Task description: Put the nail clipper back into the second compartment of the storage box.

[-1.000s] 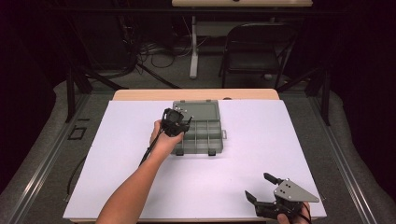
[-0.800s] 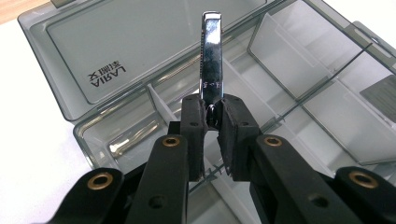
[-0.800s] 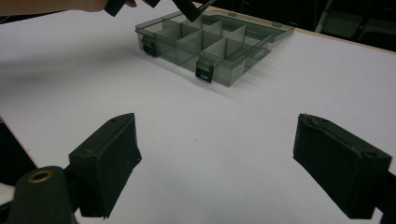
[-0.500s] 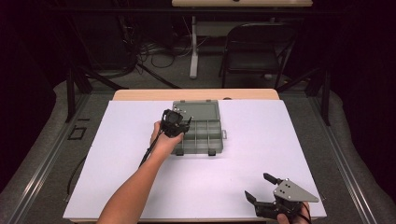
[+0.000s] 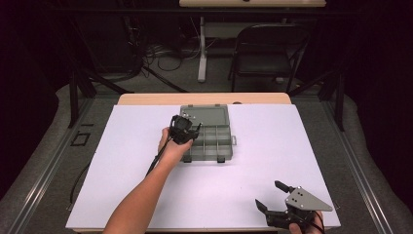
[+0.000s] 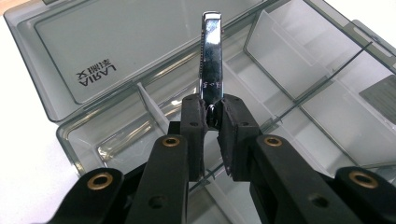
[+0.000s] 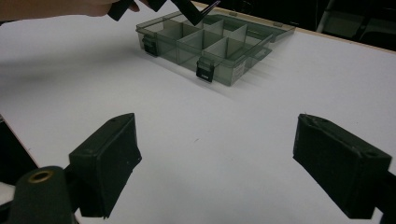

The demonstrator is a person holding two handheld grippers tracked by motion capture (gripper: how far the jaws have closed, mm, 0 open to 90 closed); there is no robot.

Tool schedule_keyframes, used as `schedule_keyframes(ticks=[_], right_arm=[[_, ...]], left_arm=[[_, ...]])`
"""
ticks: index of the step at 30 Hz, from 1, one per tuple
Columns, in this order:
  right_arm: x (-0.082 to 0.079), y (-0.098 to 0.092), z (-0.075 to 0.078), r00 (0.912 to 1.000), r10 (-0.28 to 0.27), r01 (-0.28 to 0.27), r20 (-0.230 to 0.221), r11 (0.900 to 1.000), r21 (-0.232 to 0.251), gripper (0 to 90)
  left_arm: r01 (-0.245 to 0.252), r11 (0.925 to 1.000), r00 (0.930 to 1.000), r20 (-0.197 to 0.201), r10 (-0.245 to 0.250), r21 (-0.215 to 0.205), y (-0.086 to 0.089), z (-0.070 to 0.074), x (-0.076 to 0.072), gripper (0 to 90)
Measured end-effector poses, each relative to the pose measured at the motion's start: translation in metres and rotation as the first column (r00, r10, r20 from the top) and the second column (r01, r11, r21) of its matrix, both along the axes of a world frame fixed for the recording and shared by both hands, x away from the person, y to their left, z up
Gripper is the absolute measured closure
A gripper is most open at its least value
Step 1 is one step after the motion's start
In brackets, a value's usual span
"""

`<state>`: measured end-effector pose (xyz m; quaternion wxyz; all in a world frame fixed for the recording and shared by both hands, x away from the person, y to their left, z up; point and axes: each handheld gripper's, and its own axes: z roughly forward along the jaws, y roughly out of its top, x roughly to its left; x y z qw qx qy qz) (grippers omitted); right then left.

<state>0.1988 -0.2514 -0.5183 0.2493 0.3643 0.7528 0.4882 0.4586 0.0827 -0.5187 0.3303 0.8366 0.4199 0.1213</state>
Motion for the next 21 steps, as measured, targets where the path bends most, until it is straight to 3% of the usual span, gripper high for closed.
schedule_keyframes(ticks=[17,21], right_arm=[[-0.0001,-0.0001,0.0002,1.0000,0.001,-0.001,0.000,1.000,-0.001,13.8],[0.0000,-0.0003,0.0002,1.0000,0.001,-0.001,-0.001,1.000,0.000,13.8]], left_arm=[[-0.011,0.9999,0.9999,0.005,0.011,-0.001,-0.0012,-0.0010,-0.0009,79.6],[-0.013,0.9998,0.9999,-0.001,0.013,-0.018,-0.0002,-0.0013,-0.0007,78.8]])
